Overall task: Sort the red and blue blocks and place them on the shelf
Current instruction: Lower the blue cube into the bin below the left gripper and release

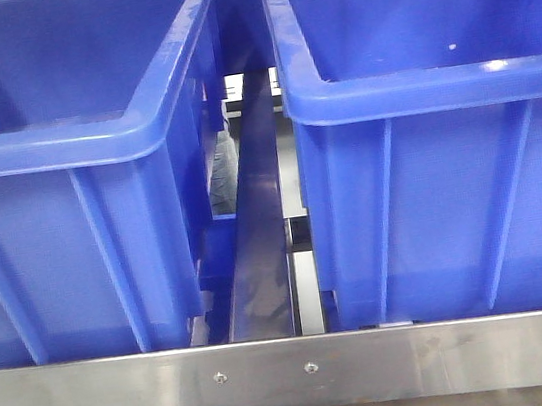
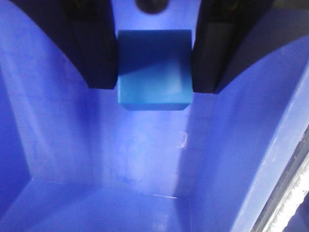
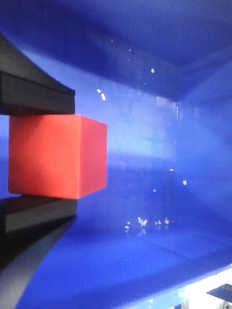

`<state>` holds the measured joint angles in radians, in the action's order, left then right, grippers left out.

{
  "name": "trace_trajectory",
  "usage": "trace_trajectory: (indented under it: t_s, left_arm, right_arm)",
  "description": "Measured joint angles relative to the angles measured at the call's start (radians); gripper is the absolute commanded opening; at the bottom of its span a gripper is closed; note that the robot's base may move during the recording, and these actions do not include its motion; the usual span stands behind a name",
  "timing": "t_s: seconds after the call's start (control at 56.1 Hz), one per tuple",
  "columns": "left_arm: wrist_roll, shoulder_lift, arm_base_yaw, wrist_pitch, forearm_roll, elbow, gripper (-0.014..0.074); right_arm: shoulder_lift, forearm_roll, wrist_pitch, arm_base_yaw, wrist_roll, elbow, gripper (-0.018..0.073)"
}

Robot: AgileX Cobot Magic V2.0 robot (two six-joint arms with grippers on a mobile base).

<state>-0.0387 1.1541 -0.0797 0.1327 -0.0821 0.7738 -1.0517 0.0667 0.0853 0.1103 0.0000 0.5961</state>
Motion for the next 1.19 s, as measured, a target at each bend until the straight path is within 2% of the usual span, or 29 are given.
trace_trajectory:
  t_s: [0.214,0.267,0.446,0.481,0.57,0.945,1.051,1.194]
  left_arm:
    - [0.0,0.0,0.0,-0.001,-0.004,0.003,0.0334]
    - [0.0,0.0,0.0,-0.001,-0.004,0.003,0.035]
    - [0.0,0.0,-0.023,-0.001,-0.004,0.003,0.057]
    - [0.0,0.0,-0.036,-0.001,-0.004,0.003,0.0619]
    - [0.0,0.0,-0.057,-0.001,-0.004,0.003,0.0669]
    - [0.0,0.0,-0.07,-0.004,-0.002,0.003,0.064]
    - [0.0,0.0,-0.07,-0.004,-0.002,0.003,0.0581]
    - [0.0,-0.016,-0.07,0.014,0.0,0.003,0.0459]
  right_arm:
    - [0.0,0.002,0.002,0.0,0.0,0.0,0.0366]
    - [0.0,0.002,0.002,0.0,0.0,0.0,0.0393]
    - [0.0,0.002,0.004,0.0,0.0,0.0,0.0633]
    - [0.0,0.004,0.004,0.0,0.0,0.0,0.0629]
    - [0.0,0.004,0.004,0.0,0.0,0.0,0.0621]
    - [0.0,0.004,-0.013,0.0,0.0,0.0,0.0612]
    - [0.0,0.004,-0.034,0.0,0.0,0.002,0.0612]
    - [0.019,0.004,-0.06,0.0,0.0,0.004,0.0612]
